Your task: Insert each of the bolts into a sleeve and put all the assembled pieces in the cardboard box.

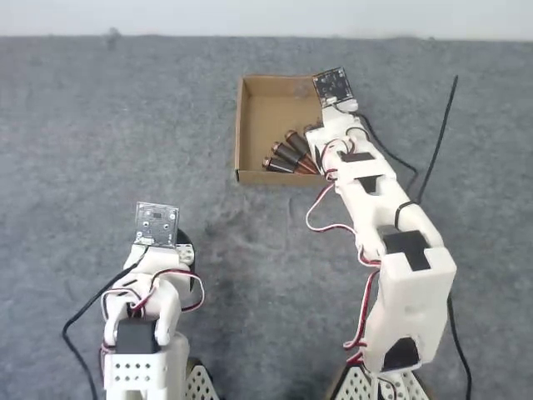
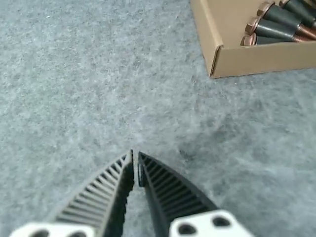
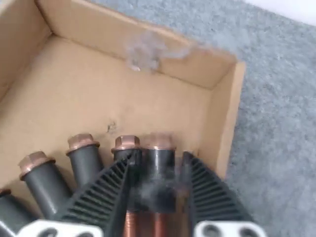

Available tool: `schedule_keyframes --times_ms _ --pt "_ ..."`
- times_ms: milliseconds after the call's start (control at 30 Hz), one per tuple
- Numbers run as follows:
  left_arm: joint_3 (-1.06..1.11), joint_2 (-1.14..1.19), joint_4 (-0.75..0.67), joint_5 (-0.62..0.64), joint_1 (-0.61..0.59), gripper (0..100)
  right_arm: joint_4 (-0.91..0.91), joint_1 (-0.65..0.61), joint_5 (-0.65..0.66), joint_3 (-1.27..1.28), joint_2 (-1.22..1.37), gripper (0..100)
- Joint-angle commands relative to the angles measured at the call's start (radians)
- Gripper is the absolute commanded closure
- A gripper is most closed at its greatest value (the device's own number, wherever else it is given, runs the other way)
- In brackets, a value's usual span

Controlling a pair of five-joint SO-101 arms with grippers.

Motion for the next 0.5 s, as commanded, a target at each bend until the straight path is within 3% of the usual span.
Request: schedule_keyframes --times_ms 0,200,467 --pt "-0.015 -0.008 0.003 -0.015 -0.006 99 0.002 0.013 0.011 -0.04 -0.065 85.2" --pt "-0.015 -0.008 0.003 -0.015 -0.005 99 0.001 0.015 0.011 0.041 -0.205 99.5" --pt "-0.015 -0.008 0.003 -0.017 -0.005 99 0.001 0.016 0.011 0.318 -0.499 99.2"
